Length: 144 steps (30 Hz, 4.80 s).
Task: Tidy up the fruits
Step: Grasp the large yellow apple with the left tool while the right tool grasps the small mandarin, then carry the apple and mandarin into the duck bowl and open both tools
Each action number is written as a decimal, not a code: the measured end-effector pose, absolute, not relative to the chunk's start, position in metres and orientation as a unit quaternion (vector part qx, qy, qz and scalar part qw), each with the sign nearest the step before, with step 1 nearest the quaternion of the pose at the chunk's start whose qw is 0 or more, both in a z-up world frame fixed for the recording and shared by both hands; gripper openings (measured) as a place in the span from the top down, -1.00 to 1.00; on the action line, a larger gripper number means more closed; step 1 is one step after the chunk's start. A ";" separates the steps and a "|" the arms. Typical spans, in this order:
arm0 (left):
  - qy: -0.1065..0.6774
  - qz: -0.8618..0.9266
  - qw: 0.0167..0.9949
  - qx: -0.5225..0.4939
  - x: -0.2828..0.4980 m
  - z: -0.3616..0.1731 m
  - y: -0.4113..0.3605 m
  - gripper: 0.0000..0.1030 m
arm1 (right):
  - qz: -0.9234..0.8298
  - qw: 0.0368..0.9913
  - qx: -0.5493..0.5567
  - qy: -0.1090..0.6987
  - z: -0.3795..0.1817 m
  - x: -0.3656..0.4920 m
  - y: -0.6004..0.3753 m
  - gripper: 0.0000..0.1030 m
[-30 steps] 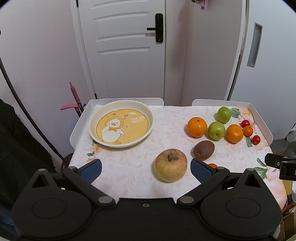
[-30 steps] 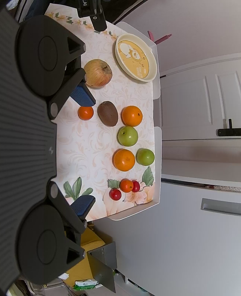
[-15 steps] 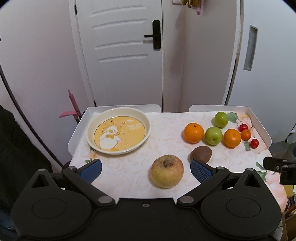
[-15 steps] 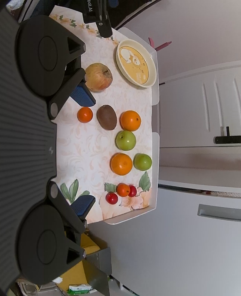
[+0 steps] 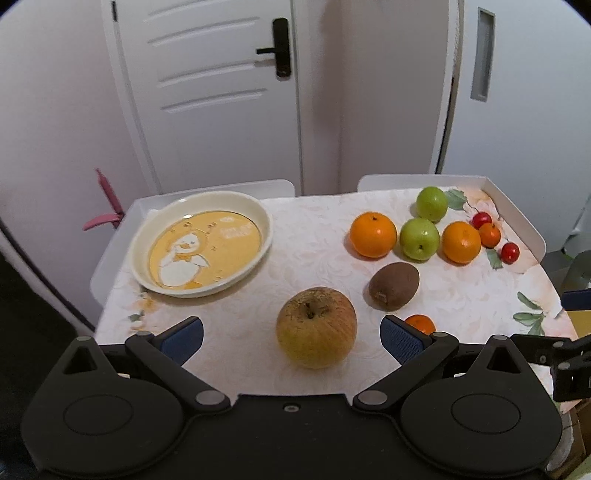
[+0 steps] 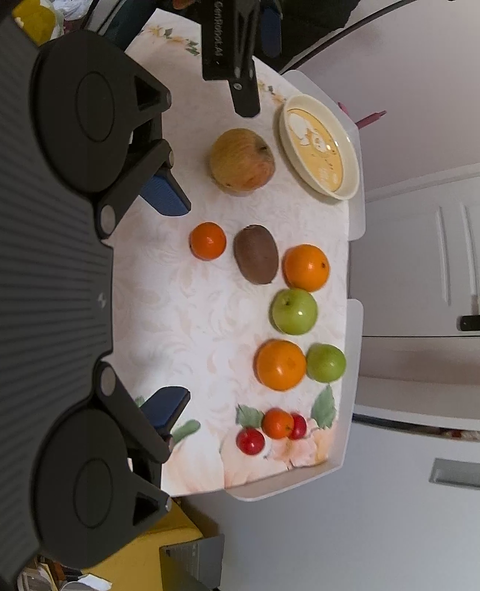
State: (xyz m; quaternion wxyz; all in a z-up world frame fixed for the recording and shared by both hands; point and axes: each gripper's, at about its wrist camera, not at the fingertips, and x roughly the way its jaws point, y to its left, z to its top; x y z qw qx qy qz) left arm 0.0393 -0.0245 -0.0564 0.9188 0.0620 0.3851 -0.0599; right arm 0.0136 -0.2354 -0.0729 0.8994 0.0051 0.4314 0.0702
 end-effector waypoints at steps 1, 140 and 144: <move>0.387 -0.065 0.918 0.065 0.043 -0.062 -0.024 -1.00 | 0.072 0.899 0.005 0.432 -0.077 0.015 -0.234 -1.00; 0.383 -0.021 0.923 0.035 0.207 -0.086 0.143 -1.00 | 0.184 0.904 -0.112 0.369 -0.101 0.269 -0.023 0.00; 0.381 -0.014 0.924 0.031 0.203 -0.083 0.149 -1.00 | 0.199 0.897 -0.132 0.372 -0.118 0.279 -0.010 0.00</move>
